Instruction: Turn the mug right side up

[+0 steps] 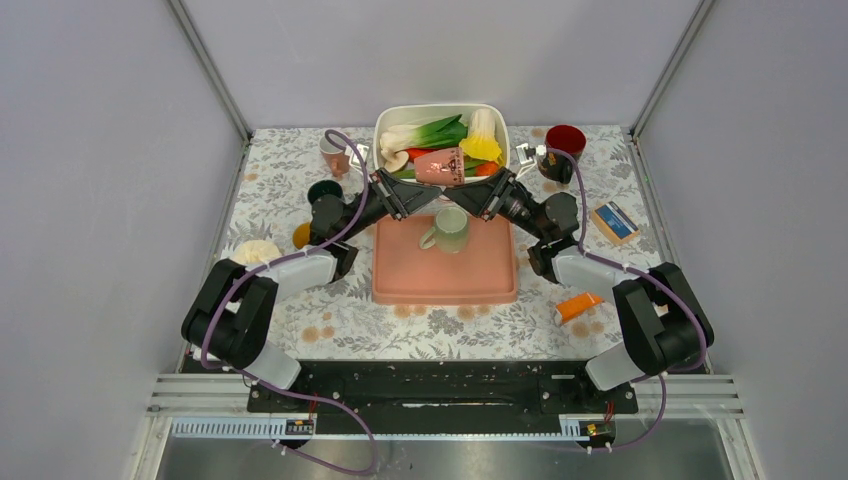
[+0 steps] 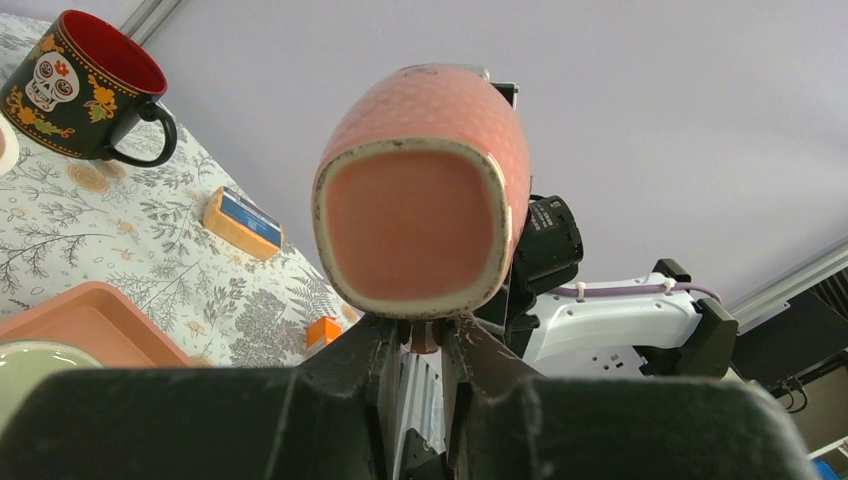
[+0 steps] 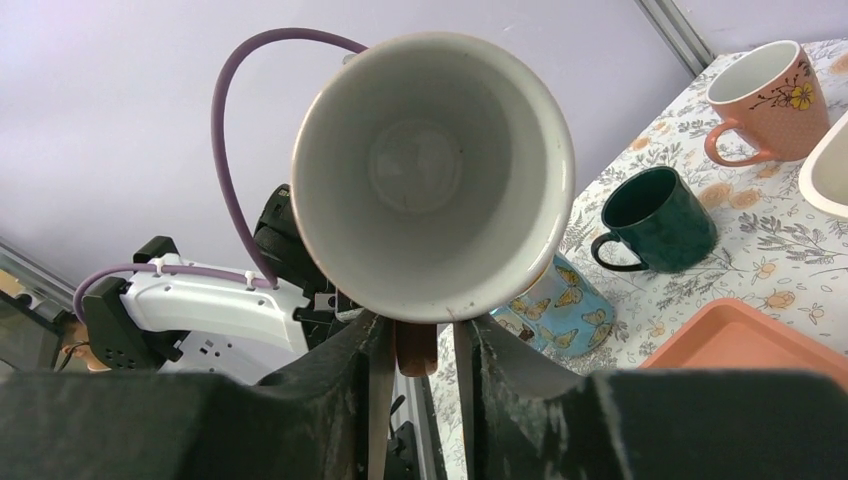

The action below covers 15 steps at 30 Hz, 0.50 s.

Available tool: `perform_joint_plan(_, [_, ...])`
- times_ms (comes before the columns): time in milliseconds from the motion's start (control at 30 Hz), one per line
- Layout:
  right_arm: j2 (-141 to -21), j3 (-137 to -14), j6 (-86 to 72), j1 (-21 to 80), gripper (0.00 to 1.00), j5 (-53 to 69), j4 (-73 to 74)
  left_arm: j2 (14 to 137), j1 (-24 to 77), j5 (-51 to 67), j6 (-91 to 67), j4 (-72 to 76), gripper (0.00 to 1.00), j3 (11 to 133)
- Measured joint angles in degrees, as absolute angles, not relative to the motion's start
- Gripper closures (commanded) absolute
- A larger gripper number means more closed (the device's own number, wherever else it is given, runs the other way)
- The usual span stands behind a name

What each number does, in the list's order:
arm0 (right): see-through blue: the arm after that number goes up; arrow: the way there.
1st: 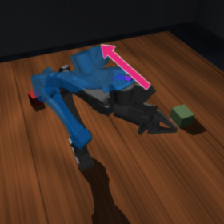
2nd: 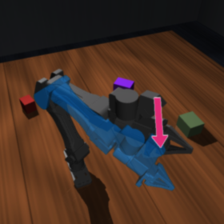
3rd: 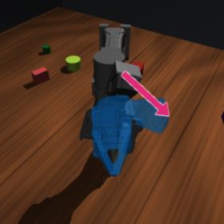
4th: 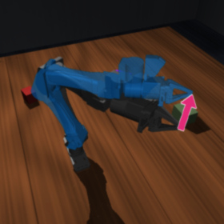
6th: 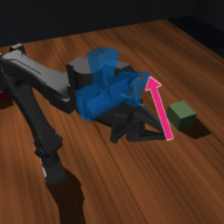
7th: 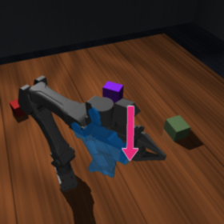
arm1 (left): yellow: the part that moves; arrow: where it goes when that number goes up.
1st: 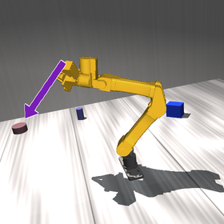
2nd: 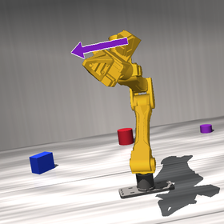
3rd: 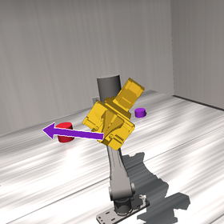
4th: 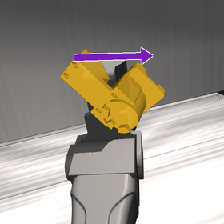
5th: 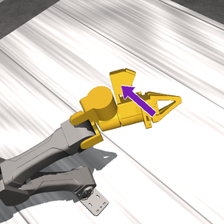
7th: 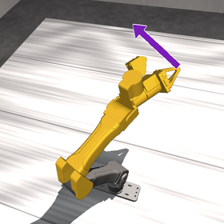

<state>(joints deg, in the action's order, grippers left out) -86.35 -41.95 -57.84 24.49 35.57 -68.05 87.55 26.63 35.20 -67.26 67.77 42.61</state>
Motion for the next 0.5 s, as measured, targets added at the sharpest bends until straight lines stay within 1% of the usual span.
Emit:
perform_joint_plan(200, [-86.4, -42.0, -58.3, 24.2, 0.83, 35.6, -68.4, 87.8, 27.0, 34.3, -67.0, 67.4, 1.00, 42.6])
perform_joint_plan(367, [-86.7, -42.0, -58.4, 23.8, 0.97, 36.1, -68.4, 88.1, 27.2, 34.0, -66.9, 67.4, 1.00, 42.6])
perform_joint_plan(400, [-86.7, -42.0, -58.4, 23.7, 1.00, 36.2, -68.3, 88.2, 27.2, 34.0, -66.8, 67.4, 0.96, 42.6])
perform_joint_plan(433, [-86.7, -42.0, -58.3, 23.6, 1.00, 36.5, -68.4, 88.2, 27.3, 34.0, -66.7, 67.3, 0.86, 42.6])
perform_joint_plan(500, [-86.7, -42.0, -58.2, 23.3, 1.00, 37.1, -68.4, 88.2, 27.4, 34.0, -66.4, 67.2, 0.60, 42.6])
